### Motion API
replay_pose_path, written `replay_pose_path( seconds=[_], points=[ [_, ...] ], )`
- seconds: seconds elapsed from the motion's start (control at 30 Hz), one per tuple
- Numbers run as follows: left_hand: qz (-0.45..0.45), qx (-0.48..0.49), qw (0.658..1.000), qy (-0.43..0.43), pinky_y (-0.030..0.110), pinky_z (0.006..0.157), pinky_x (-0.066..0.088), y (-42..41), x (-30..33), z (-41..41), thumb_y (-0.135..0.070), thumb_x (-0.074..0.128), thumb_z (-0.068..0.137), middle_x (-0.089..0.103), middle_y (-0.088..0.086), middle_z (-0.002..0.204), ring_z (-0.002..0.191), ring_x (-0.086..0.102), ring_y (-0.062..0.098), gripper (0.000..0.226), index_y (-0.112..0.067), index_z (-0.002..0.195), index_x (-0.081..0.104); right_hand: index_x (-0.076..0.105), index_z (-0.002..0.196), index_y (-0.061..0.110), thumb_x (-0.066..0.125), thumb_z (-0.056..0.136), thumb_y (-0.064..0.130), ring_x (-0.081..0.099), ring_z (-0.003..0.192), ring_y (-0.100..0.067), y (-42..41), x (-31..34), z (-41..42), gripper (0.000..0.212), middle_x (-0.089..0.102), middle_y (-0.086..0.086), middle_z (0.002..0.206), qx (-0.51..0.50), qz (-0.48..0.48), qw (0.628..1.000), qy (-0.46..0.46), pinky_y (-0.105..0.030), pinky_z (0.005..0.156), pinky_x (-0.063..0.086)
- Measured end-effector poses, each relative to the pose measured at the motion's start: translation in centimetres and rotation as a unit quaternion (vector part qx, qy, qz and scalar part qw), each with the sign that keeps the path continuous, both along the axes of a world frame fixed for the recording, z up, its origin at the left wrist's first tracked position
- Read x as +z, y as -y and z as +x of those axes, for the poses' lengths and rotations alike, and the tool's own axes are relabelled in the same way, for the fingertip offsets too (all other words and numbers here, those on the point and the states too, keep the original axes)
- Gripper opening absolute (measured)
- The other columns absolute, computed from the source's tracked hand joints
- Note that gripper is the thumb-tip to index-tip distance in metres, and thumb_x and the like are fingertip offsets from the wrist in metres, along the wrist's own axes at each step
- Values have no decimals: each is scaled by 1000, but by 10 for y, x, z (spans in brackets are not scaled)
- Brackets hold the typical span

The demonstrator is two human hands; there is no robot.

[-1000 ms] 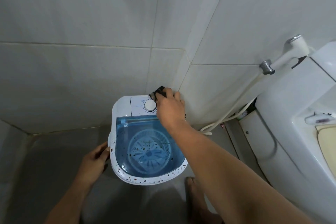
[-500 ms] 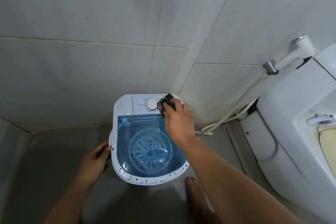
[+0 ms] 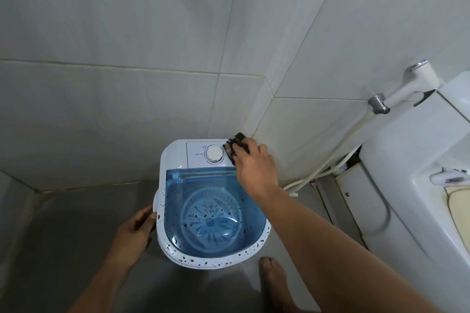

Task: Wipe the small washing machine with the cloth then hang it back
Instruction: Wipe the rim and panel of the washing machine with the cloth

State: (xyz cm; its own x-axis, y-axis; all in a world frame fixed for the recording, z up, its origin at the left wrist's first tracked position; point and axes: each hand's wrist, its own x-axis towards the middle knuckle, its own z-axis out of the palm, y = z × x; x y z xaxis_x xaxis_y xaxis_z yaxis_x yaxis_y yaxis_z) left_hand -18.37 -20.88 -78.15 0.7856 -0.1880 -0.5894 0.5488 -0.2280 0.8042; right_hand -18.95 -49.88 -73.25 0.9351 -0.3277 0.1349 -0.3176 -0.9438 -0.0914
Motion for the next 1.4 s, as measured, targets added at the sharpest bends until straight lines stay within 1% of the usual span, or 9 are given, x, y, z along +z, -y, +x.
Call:
replay_pose_path(
  seconds=[0.13, 0.27, 0.37, 0.5, 0.7, 0.9, 1.07, 1.23, 1.4],
  points=[
    [3, -1, 1000, 3, 49, 101, 48, -1, 0, -1, -28, 58, 97, 72, -1, 115, 113, 64, 20, 22, -47, 103, 66, 58, 134, 21, 52, 96, 13, 43, 118, -33, -5, 25, 33, 39, 46, -9, 138, -87, 34, 994, -61, -46, 90, 43],
    [9, -2, 1000, -2, 51, 102, 46, -3, -2, 0, -29, 58, 97, 72, 1, 115, 113, 64, 23, 19, -44, 106, 66, 63, 131, 24, 53, 96, 14, 43, 120, -36, -22, 43, 62, 38, 46, -6, 134, -19, 57, 990, -131, -48, 102, 41],
    [11, -6, 1000, -3, 51, 101, 47, -2, -4, 2, -29, 58, 97, 74, 3, 112, 111, 66, 24, 18, -43, 104, 66, 63, 131, 27, 53, 98, 19, 47, 118, -36, -4, 46, 63, 36, 49, -6, 129, -14, 68, 987, -146, -45, 95, 45],
    [9, 6, 1000, -3, 51, 101, 47, -2, -6, 1, -26, 59, 96, 74, 6, 111, 109, 66, 25, 19, -42, 100, 68, 61, 130, 19, 58, 92, 14, 46, 123, -34, 5, 50, 67, 38, 50, -9, 132, -123, 59, 978, -159, -45, 95, 46],
    [10, 7, 1000, -6, 51, 102, 46, -2, -9, 2, -27, 58, 96, 73, 6, 114, 111, 65, 25, 20, -38, 111, 67, 62, 131, 18, 57, 92, 13, 44, 123, -36, -41, 48, 74, 39, 51, -9, 132, -30, 9, 986, -165, -51, 104, 39],
    [20, 2, 1000, 2, 45, 92, 50, -1, -10, 3, -26, 59, 96, 78, -5, 91, 95, 66, 24, 19, -38, 106, 69, 62, 131, 25, 56, 95, 17, 50, 117, -32, 22, 58, 58, 37, 55, -5, 123, -38, -1, 980, -198, -43, 86, 46],
    [30, 2, 1000, 3, 46, 91, 52, -1, -6, 2, -30, 58, 97, 78, -12, 89, 91, 67, 21, 19, -45, 101, 68, 58, 132, 16, 61, 91, 15, 47, 128, -37, -8, 70, 87, 41, 56, -9, 135, -110, 23, 962, -248, -48, 99, 43],
    [40, -9, 999, 11, 45, 89, 51, -1, -3, 2, -31, 57, 96, 78, -10, 88, 89, 65, 22, 18, -46, 102, 66, 58, 134, 16, 57, 94, 18, 46, 123, -37, -80, 63, 103, 40, 54, -13, 134, -17, -58, 976, -208, -47, 94, 40],
    [53, -25, 998, 8, 46, 100, 49, -5, -5, 4, -36, 59, 94, 75, -6, 108, 104, 68, 18, 29, -63, 88, 68, 65, 130, 23, 56, 95, 15, 49, 114, -34, -93, 37, 98, 37, 54, -7, 129, 146, 54, 980, -127, -41, 86, 48]
  ],
)
